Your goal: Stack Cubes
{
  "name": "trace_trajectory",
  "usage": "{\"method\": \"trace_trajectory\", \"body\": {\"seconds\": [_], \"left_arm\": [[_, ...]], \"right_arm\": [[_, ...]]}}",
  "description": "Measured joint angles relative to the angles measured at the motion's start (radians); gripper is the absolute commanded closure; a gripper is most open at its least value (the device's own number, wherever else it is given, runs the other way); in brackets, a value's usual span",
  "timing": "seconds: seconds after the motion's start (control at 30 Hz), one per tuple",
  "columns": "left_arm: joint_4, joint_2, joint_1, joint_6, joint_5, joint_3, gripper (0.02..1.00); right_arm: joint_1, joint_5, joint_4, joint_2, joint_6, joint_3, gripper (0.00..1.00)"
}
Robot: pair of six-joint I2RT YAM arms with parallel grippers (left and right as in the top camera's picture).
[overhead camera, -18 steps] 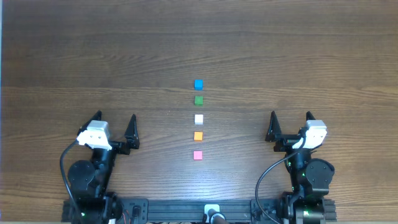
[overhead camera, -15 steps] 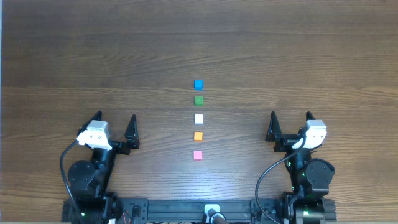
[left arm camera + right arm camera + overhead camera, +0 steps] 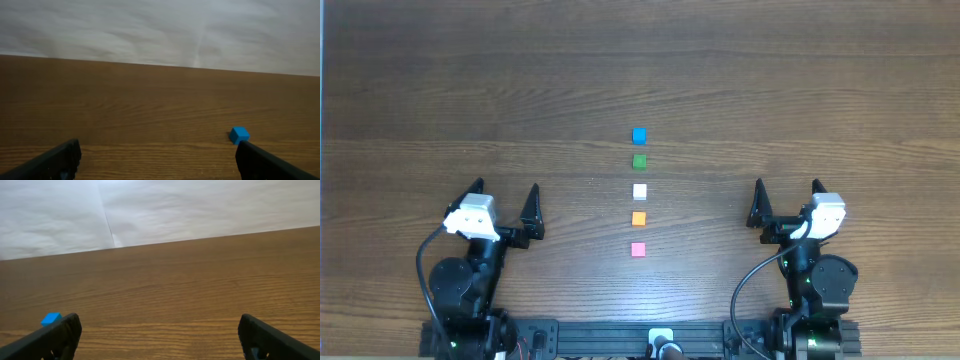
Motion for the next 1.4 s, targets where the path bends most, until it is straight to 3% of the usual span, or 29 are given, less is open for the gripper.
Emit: {"method": "trace_trajectory", "body": {"seconds": [0.77,0.93,1.17,1.3,1.4], "left_arm": [[0.005,0.001,-0.029,-0.027,0.001,0.0,0.023],[-0.058,0.126,-0.111,-0.076,0.09,0.109,0.02],[-0.315,0.527,-0.308,-0.132,0.308,0.621,0.025],[-0.459,0.735,-0.44,-0.177,0.318,0.838,0.023],[-0.53,0.908,-0.565,-0.276,0.256,0.954,0.02]], "right_arm": [[0.0,0.0,0.0,0.0,0.0,0.0,0.009],[0.0,0.0,0.0,0.0,0.0,0.0,0.009],[0.0,0.0,0.0,0.0,0.0,0.0,0.009],[0.0,0.0,-0.001,-0.001,0.0,0.0,0.007],[0.0,0.0,0.0,-0.001,0.001,0.0,0.009]]}}
